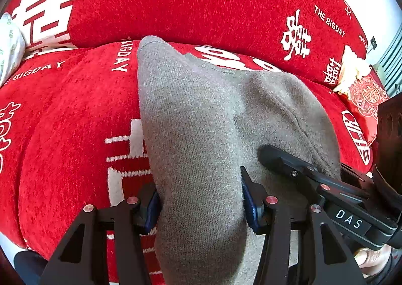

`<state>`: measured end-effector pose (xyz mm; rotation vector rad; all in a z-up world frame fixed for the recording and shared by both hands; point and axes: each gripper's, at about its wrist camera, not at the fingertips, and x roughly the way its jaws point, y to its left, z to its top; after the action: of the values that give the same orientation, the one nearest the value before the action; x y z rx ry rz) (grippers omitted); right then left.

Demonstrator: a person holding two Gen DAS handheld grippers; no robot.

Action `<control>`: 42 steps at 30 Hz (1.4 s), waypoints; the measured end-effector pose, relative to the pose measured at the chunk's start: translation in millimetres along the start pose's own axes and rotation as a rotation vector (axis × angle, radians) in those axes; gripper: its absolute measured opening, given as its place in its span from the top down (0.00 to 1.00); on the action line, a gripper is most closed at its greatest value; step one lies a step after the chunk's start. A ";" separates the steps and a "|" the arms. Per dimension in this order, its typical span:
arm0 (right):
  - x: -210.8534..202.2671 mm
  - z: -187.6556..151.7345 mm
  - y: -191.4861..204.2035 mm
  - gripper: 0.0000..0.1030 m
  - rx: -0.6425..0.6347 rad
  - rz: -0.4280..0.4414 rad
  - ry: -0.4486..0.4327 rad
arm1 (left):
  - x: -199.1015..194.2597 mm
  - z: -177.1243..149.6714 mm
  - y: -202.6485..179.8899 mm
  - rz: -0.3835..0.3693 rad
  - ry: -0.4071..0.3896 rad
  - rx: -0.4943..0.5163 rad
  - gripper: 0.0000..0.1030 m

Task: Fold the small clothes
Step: 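Close the left tool on the sweater edge while the right tool pinches beside it, then fold the pinched edge over and open both tools on the sweater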

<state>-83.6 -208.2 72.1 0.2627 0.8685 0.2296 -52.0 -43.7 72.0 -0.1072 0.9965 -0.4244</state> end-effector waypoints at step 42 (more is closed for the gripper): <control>-4.4 35.4 -21.3 0.27 0.052 0.147 -0.088 | 20.7 25.4 27.1 0.306 -0.013 0.005 0.17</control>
<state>-56.9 -234.3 90.3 0.3829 0.7695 0.3307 -13.1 -29.8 61.9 0.0474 0.9803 -0.1454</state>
